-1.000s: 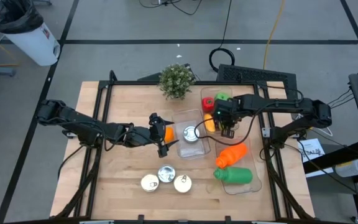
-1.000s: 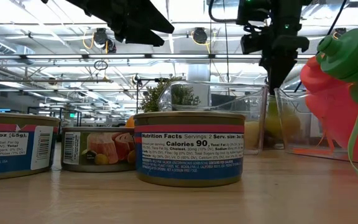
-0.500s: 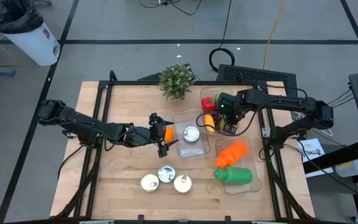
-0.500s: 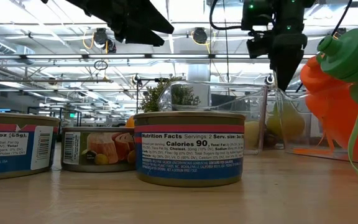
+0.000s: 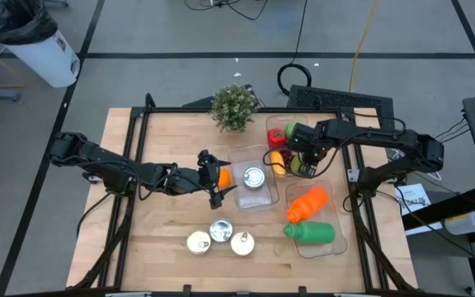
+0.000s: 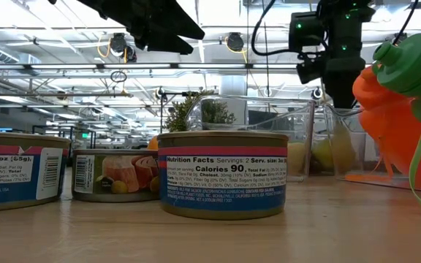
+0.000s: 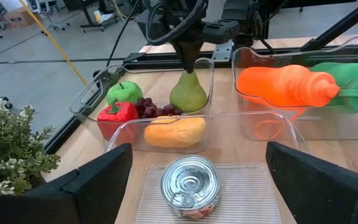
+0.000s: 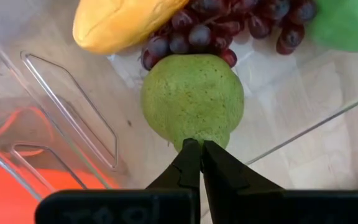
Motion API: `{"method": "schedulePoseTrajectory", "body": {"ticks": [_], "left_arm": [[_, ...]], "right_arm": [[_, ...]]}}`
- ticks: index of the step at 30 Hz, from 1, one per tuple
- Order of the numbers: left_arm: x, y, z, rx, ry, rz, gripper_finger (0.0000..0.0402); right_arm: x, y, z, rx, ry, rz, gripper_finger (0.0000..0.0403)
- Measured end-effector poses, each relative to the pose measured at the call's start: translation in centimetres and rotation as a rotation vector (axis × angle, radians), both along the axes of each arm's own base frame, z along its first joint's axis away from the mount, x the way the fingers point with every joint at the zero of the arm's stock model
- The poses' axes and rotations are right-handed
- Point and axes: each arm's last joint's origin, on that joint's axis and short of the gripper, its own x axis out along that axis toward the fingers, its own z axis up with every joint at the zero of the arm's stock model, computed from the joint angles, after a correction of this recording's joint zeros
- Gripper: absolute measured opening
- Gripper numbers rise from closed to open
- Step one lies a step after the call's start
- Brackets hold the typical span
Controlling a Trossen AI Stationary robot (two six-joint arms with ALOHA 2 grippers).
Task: Pick & Place Food Item
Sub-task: Put the green pear into the top transparent bin, then put the orange into the top transparent bin
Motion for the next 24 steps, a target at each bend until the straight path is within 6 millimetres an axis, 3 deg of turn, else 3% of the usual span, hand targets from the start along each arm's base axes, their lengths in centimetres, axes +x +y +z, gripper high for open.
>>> {"method": "schedulePoseTrajectory", "body": {"ticks": [10,24], "left_arm": [[0.0,0.0,0.0,0.000,0.000,0.000,0.0369],[0.0,0.0,0.0,-0.091,-0.026,0.032,0.0368]], "right_arm": [[-0.3,0.1,0.3,-0.008,-0.023,0.000,0.0023],[-2.7,1.0,3.6,-0.067,-0.197,-0.019,0.0181]]}}
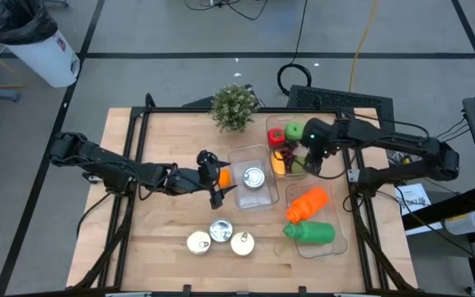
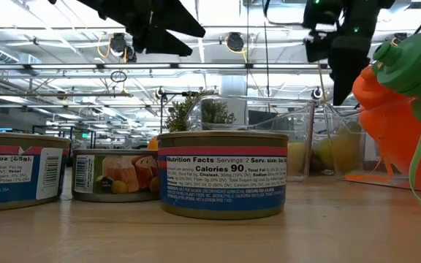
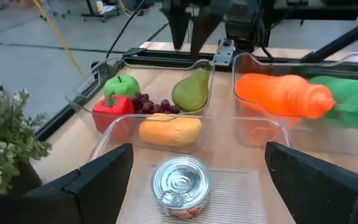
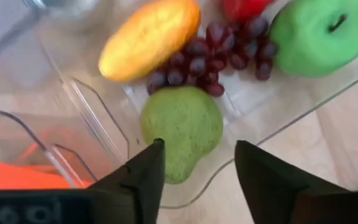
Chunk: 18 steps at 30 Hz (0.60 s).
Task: Pick & Place Food Item
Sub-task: Put the orange into the top transparent bin
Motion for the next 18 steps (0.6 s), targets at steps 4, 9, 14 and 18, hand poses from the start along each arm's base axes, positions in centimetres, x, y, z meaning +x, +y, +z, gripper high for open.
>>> {"method": "schedulePoseTrajectory", "body": {"ticks": [4,9,14,18], "left_arm": [[-0.4,0.1,-0.8,0.002,0.086,0.006,0.0366],[-1.2,0.3,-2.2,-0.055,0.229,0.060,0.0377],[-1.8,0.8,-3.0,-0.038,0.317,0.108,0.0387],[-1.6,1.2,-3.7,-0.006,0.383,0.090,0.0384]], "right_arm": [[-0.5,0.6,1.5,-0.004,-0.142,0.008,0.0201],[-0.3,2.3,3.8,-0.037,-0.389,0.123,0.0207],[0.2,3.7,5.4,-0.087,-0.559,0.228,0.0208],[0.7,4.8,5.9,-0.096,-0.619,0.295,0.0208]]}}
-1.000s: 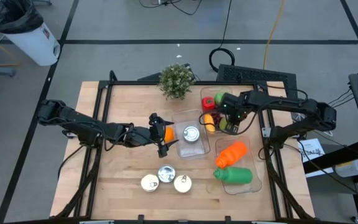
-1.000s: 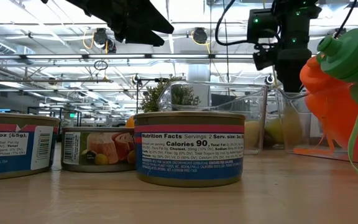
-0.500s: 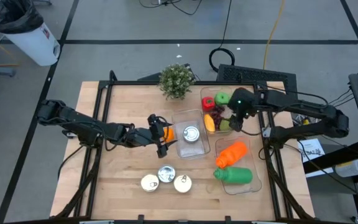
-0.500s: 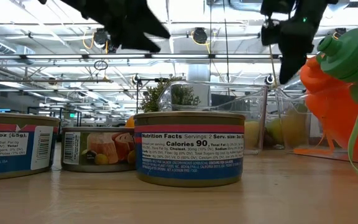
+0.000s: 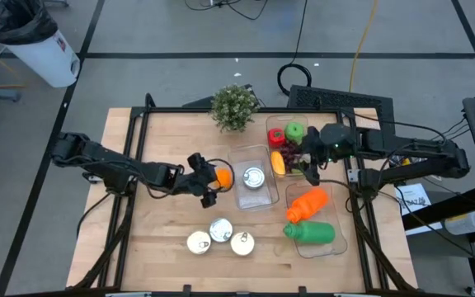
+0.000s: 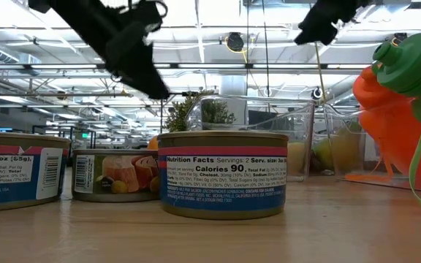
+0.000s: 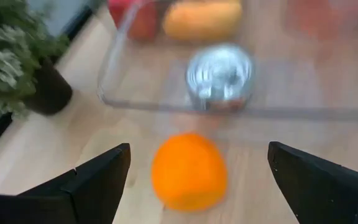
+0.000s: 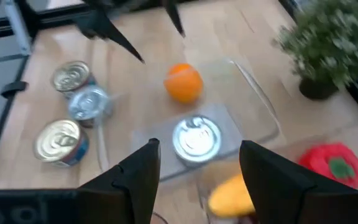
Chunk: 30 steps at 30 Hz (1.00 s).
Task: Pick & Place Food Item
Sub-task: Put the orange into the top transparent bin
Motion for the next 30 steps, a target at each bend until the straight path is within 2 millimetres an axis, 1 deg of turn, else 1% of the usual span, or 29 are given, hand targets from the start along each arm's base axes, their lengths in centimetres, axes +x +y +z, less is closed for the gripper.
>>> {"method": "schedulePoseTrajectory", "body": {"ticks": [2,6,10,19,26,30], "left_arm": [[0.2,0.5,-0.9,0.012,0.058,0.004,0.0380],[1.1,1.8,-2.7,0.023,0.114,0.055,0.0371],[1.6,2.8,-3.9,0.003,0.156,0.064,0.0366],[2.6,4.2,-5.4,-0.135,0.175,-0.007,0.0376],[3.4,5.0,-7.0,-0.142,0.179,0.029,0.0375],[3.6,5.1,-7.4,-0.127,0.181,0.017,0.0367]], "right_arm": [[0.3,0.5,0.1,-0.013,-0.015,0.032,0.0208],[0.8,1.2,0.0,-0.032,-0.051,0.081,0.0208],[1.1,1.5,-0.9,-0.047,-0.050,0.103,0.0208],[1.3,1.4,-3.1,-0.059,-0.040,0.110,0.0208],[1.7,1.4,-4.4,-0.068,-0.098,0.110,0.0208],[2.0,1.5,-5.3,-0.071,-0.138,0.113,0.0204]]}}
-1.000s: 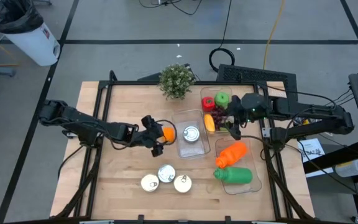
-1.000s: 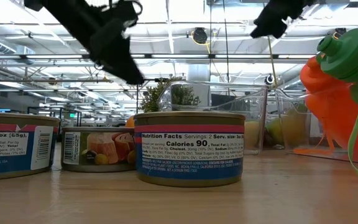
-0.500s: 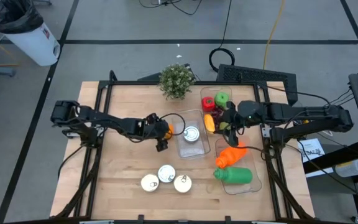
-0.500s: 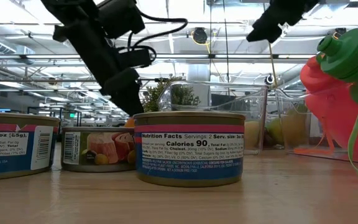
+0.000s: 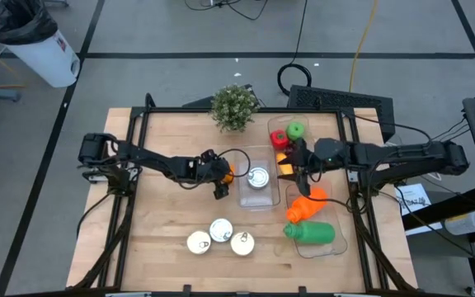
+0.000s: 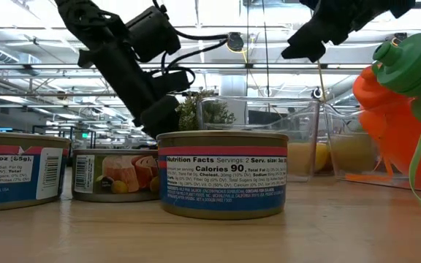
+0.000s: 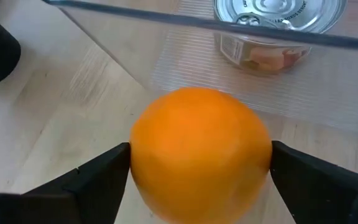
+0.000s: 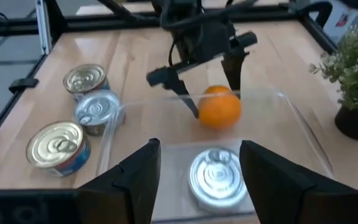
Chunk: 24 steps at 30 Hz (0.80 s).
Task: Pick & Place Food Item
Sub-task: Put the orange into the top transparent bin
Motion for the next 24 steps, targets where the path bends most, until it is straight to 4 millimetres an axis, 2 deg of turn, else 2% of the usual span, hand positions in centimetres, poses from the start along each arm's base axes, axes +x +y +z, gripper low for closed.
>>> {"method": "schedulePoseTrajectory", "body": {"ticks": [4,8,13,16,24], "left_arm": [[-0.1,-0.2,-0.1,0.006,0.010,0.015,0.0338],[-0.4,-0.4,-0.2,0.003,0.035,0.033,0.0280],[-1.7,-0.9,1.0,0.005,0.069,0.081,0.0212],[-2.8,-1.7,2.9,-0.001,0.042,0.067,0.0192],[-5.1,-5.2,9.6,-0.022,-0.252,-0.059,0.0192]], "right_arm": [[0.2,0.4,-0.5,-0.008,-0.058,0.022,0.0197],[0.4,1.1,-0.8,-0.017,-0.116,0.058,0.0189],[0.4,2.0,-1.0,-0.024,-0.157,0.103,0.0185],[0.4,2.7,-1.4,-0.021,-0.201,0.132,0.0185],[0.1,4.0,-2.5,0.003,-0.240,0.188,0.0185]]}}
